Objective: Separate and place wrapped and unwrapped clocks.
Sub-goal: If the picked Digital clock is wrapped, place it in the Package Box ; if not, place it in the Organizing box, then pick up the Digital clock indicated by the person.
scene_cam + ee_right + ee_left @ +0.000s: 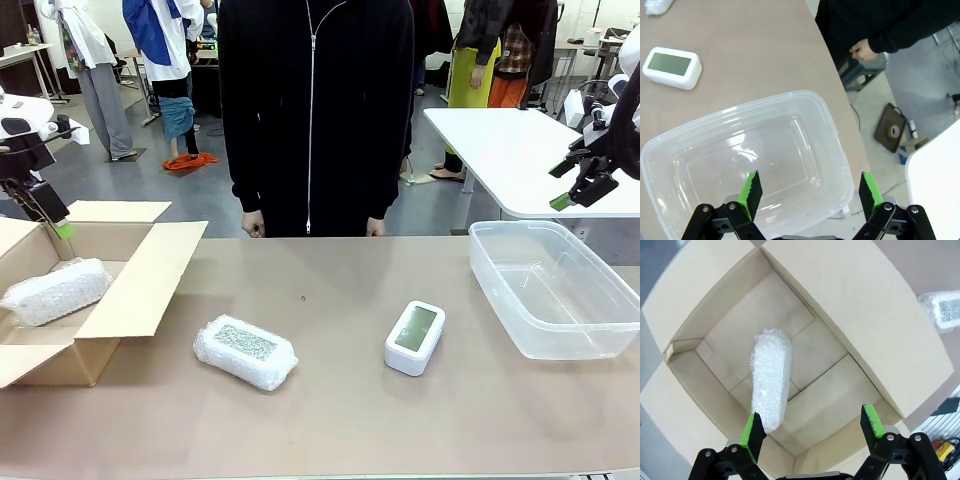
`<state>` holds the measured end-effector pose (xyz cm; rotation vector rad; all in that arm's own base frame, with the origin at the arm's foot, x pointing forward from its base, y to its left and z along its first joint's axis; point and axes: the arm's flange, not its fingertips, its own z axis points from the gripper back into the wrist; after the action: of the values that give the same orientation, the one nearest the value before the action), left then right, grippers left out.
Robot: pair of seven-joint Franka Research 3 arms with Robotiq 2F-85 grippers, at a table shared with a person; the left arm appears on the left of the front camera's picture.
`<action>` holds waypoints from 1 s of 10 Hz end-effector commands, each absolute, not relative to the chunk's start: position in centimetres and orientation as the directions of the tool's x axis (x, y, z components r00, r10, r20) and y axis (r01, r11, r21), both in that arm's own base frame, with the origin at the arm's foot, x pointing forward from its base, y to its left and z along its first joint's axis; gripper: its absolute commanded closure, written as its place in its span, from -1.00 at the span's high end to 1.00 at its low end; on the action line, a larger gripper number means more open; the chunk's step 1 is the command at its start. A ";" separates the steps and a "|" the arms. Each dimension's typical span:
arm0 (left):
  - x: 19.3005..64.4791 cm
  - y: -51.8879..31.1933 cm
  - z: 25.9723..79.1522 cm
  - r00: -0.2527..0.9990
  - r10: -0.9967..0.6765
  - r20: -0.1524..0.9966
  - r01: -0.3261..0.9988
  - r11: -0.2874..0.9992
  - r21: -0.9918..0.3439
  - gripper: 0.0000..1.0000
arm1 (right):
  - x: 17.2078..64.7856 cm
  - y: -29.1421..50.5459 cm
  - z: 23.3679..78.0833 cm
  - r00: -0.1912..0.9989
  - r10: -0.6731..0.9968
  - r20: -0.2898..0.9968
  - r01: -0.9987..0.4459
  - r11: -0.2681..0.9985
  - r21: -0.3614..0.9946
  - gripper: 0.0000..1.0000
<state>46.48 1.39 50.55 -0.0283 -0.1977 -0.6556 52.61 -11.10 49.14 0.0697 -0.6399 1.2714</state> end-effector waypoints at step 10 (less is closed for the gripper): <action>46.5 1.7 50.5 0.761 -0.619 0.192 0.625 0.780 0.038 1.00 | 52.6 -11.1 49.1 0.143 0.865 0.480 -0.903 0.312 -0.294 1.00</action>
<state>46.48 1.44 50.54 -0.0299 -0.1983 -0.6578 52.61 -11.10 49.14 0.0697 -0.6399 1.2714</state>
